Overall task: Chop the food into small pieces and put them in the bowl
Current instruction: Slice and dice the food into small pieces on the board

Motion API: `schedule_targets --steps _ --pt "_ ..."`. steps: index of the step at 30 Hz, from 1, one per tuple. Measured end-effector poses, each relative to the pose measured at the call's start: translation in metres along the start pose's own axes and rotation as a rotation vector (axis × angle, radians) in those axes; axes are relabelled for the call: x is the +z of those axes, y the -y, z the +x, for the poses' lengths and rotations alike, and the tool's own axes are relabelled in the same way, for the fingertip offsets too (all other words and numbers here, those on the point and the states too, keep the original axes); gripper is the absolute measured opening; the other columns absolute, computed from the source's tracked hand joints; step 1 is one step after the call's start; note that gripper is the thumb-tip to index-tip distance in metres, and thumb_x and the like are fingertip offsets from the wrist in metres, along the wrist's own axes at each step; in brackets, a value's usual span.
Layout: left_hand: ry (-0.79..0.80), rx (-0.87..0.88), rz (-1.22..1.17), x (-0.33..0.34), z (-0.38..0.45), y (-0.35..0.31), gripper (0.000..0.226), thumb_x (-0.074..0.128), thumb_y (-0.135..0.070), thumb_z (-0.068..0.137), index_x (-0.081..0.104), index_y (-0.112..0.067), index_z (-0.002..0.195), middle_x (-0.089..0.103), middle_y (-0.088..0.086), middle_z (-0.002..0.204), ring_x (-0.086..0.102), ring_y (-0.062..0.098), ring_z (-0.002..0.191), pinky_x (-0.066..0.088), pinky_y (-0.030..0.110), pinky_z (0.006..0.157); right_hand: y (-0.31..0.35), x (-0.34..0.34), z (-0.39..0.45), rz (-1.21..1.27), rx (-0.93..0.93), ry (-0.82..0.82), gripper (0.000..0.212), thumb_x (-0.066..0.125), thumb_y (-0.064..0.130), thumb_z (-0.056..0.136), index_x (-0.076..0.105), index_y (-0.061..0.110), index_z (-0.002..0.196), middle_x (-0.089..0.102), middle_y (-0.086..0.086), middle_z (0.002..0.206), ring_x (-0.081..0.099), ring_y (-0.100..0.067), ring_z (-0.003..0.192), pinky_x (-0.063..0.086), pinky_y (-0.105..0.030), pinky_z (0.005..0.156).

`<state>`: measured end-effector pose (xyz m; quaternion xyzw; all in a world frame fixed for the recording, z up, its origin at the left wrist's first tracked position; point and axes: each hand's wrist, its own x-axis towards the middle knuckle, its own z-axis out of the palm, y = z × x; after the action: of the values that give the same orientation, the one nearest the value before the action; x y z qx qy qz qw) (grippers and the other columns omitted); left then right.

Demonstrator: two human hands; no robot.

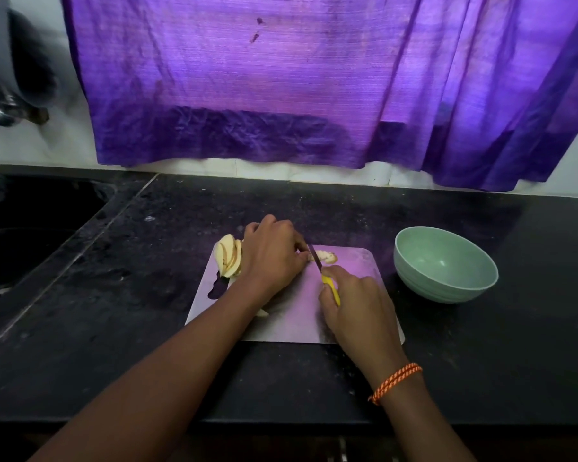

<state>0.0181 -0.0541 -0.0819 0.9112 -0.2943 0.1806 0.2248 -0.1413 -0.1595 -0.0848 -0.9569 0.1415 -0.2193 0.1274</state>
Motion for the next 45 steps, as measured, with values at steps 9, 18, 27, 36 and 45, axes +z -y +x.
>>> schedule_targets --steps 9,18,27,36,45 --pt "0.004 -0.034 0.004 0.001 -0.002 -0.008 0.016 0.08 -0.048 0.09 0.084 -0.033 0.091 0.069 -0.016 0.097 0.051 0.014 0.107 0.039 0.042 0.098 -0.004 -0.004 -0.008 0.001 -0.023 0.04 0.027 0.045 0.036 0.102 0.061 0.03 0.124 0.065 -0.006 0.092 0.06 -0.029 0.083 0.048 -0.039 0.067" --pt "-0.018 -0.023 -0.027 -0.004 -0.003 -0.006 0.011 0.076 -0.041 0.096 0.083 -0.033 0.098 0.065 -0.011 0.11 0.048 0.012 0.108 0.037 0.038 0.097 -0.018 -0.019 -0.036 0.071 -0.007 -0.025 0.038 0.052 0.043 0.098 0.057 0.037 0.135 0.067 -0.005 0.084 0.062 -0.032 0.081 0.049 -0.039 0.067" --pt "0.086 0.147 -0.01 -0.002 0.002 0.004 0.025 0.062 -0.03 0.104 0.082 -0.034 0.119 0.073 -0.014 0.112 0.037 0.008 0.102 0.034 0.041 0.108 -0.054 -0.02 0.01 -0.098 0.008 -0.043 0.03 0.054 0.043 0.1 0.064 0.03 0.124 0.072 -0.006 0.086 0.065 -0.031 0.079 0.048 -0.038 0.062" --pt "0.113 0.205 -0.092 -0.004 0.003 0.006 0.019 0.073 -0.031 0.096 0.084 -0.037 0.11 0.075 -0.016 0.096 0.042 0.008 0.099 0.039 0.035 0.093 -0.051 -0.018 0.008 -0.17 -0.038 -0.033 0.013 0.052 0.029 0.1 0.064 0.029 0.103 0.054 0.006 0.095 0.056 -0.02 0.079 0.041 -0.035 0.059" --pt "0.258 0.132 -0.423 -0.019 0.007 0.006 0.02 0.074 -0.017 0.087 0.087 -0.031 0.088 0.074 -0.024 0.07 0.066 0.001 0.063 0.043 0.016 0.057 -0.053 -0.016 0.003 -0.107 -0.087 -0.042 0.015 0.059 0.014 0.094 0.066 0.021 0.105 0.06 0.0 0.102 0.056 -0.022 0.086 0.049 -0.04 0.068"
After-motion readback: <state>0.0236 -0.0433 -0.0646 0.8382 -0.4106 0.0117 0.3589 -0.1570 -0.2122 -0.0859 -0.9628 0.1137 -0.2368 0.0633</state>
